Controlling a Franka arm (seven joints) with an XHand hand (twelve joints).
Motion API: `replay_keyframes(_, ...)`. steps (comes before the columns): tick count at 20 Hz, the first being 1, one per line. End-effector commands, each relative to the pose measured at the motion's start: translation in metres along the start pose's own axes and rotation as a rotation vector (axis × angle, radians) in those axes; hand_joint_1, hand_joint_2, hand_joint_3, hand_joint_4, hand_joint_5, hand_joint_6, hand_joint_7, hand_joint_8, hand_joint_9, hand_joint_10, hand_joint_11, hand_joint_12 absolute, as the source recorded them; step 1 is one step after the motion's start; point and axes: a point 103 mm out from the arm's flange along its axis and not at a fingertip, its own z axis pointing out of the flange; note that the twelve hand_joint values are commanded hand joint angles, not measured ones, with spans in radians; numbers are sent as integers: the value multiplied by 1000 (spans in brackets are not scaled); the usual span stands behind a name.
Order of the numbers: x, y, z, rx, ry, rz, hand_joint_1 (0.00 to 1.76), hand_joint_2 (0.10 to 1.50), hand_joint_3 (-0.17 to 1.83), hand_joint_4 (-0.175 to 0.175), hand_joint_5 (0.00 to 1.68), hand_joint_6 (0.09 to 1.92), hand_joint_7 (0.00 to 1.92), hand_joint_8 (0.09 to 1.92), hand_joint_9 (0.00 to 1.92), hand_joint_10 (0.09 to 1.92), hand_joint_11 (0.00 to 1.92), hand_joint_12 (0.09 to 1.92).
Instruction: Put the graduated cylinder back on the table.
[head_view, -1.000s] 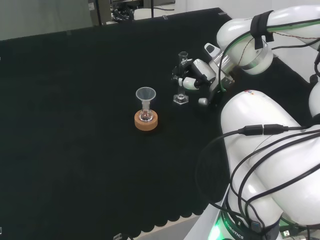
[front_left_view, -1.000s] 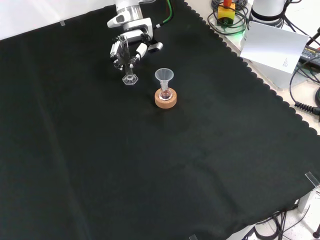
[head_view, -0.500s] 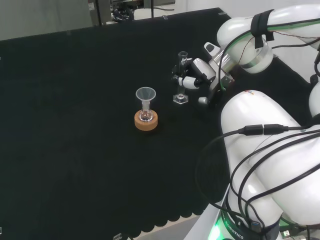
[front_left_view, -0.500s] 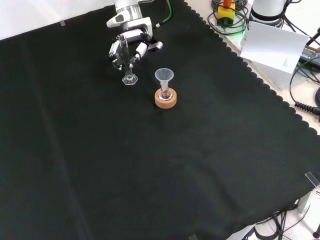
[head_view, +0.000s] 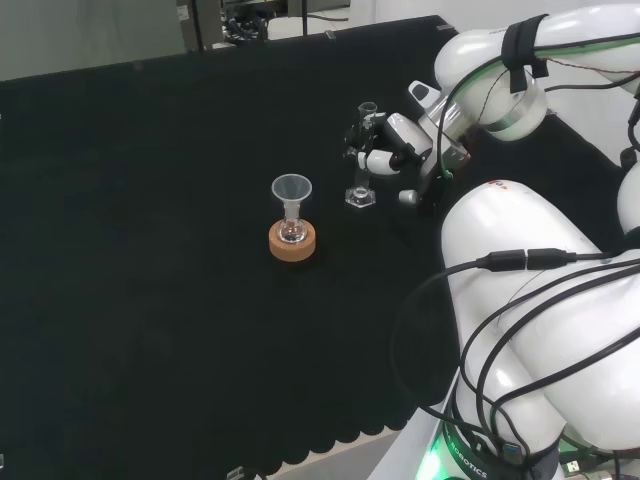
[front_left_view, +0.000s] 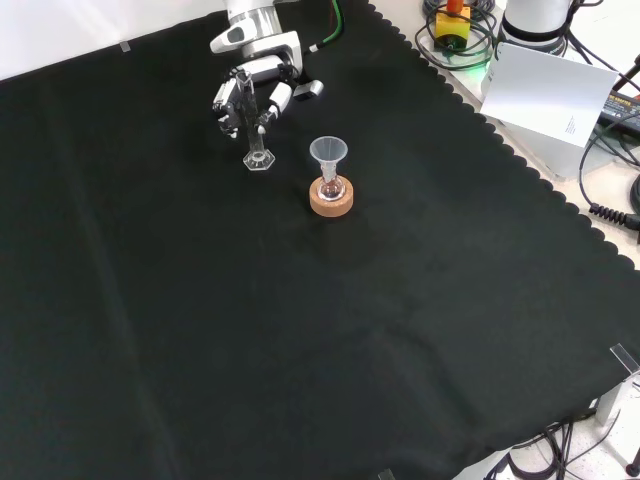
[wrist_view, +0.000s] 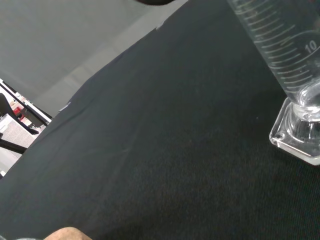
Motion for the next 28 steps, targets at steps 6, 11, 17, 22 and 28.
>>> replay_keyframes(6, 0, 2, -4, 27, 1, 27, 864, 977, -175, -94, 387, 612, 534, 712, 917, 87, 394, 1353)
replay_keyframes(11, 2, 4, -9, 19, -10, 28, 838, 966, -175, -95, 373, 498, 437, 724, 837, 87, 301, 1395)
replay_keyframes(17, 11, 5, -29, 6, -25, 20, 755, 920, -175, -95, 321, 306, 150, 720, 617, 87, 111, 1476)
replay_keyframes(22, 15, 3, -38, 5, -45, 15, 720, 900, -175, -93, 315, 209, 80, 724, 556, 87, 57, 1502)
replay_keyframes(28, 38, -8, -76, 0, -76, -8, 672, 870, -175, -92, 290, 128, 8, 713, 489, 87, 13, 1525)
